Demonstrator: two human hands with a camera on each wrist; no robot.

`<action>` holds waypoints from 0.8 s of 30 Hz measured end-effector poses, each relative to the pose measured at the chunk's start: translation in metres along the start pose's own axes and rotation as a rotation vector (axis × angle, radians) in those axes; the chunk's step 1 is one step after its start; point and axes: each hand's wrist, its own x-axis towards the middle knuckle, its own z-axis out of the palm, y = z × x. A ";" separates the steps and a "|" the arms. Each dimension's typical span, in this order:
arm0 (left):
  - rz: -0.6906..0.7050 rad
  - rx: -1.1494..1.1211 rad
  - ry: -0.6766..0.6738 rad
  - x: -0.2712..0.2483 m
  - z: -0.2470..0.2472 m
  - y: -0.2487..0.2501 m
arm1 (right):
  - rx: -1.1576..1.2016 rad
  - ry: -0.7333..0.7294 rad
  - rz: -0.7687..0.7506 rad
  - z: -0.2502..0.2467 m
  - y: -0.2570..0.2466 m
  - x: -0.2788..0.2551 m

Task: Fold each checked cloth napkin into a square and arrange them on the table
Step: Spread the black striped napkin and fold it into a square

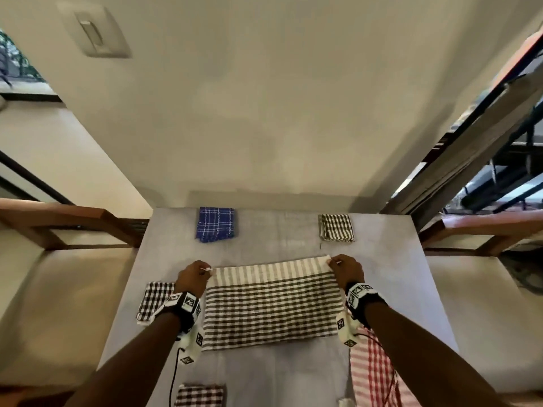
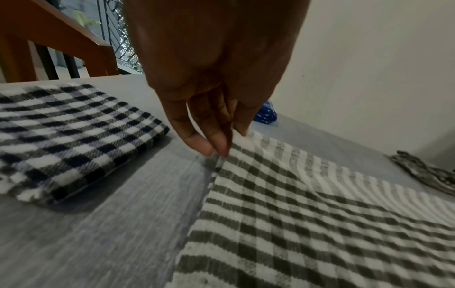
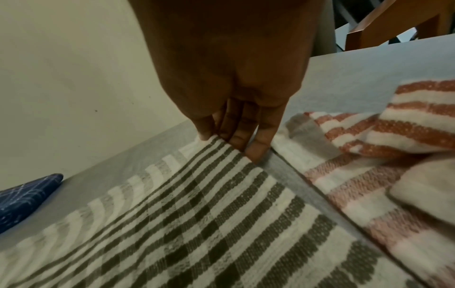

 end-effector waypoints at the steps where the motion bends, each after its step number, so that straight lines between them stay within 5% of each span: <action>1: -0.008 0.027 -0.004 -0.002 0.001 0.002 | -0.034 0.003 -0.001 0.002 0.000 0.001; 5: 0.024 0.129 0.059 -0.016 0.007 0.010 | -0.135 0.066 0.031 0.005 -0.005 -0.006; 9: 0.317 0.330 0.225 -0.052 0.030 0.024 | -0.238 0.256 -0.237 0.028 -0.009 -0.040; 12: 0.486 0.390 0.121 -0.090 0.072 0.033 | -0.210 0.200 -0.495 0.069 -0.017 -0.085; 15: 0.473 0.499 -0.042 -0.115 0.112 0.024 | -0.328 0.053 -0.621 0.114 -0.016 -0.125; 20: 0.343 0.574 -0.036 -0.125 0.127 0.002 | -0.463 -0.021 -0.613 0.132 0.004 -0.152; 24: 0.342 0.627 -0.041 -0.120 0.118 -0.006 | -0.419 0.079 -0.375 0.104 0.041 -0.151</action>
